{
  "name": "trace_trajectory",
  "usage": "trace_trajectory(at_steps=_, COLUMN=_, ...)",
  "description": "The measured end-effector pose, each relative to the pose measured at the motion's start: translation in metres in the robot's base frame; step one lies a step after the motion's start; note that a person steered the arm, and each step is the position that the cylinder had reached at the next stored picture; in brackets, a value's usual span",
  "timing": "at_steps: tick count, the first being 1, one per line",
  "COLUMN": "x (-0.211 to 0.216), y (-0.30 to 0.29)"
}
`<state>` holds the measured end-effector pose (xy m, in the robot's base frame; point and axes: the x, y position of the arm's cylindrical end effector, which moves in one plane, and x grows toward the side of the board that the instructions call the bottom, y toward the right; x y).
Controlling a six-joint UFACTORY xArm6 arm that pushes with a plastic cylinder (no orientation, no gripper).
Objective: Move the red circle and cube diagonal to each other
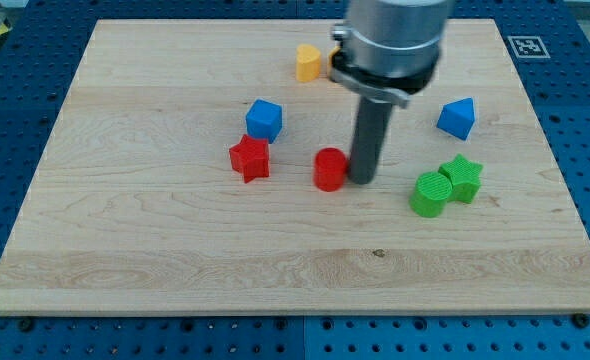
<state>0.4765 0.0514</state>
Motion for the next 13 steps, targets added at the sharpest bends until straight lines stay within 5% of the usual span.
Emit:
trace_trajectory(at_steps=3, x=-0.01, y=-0.094)
trace_trajectory(at_steps=7, x=-0.025, y=-0.095)
trace_trajectory(at_steps=11, x=-0.121, y=-0.146)
trace_trajectory(at_steps=13, x=-0.115, y=-0.121)
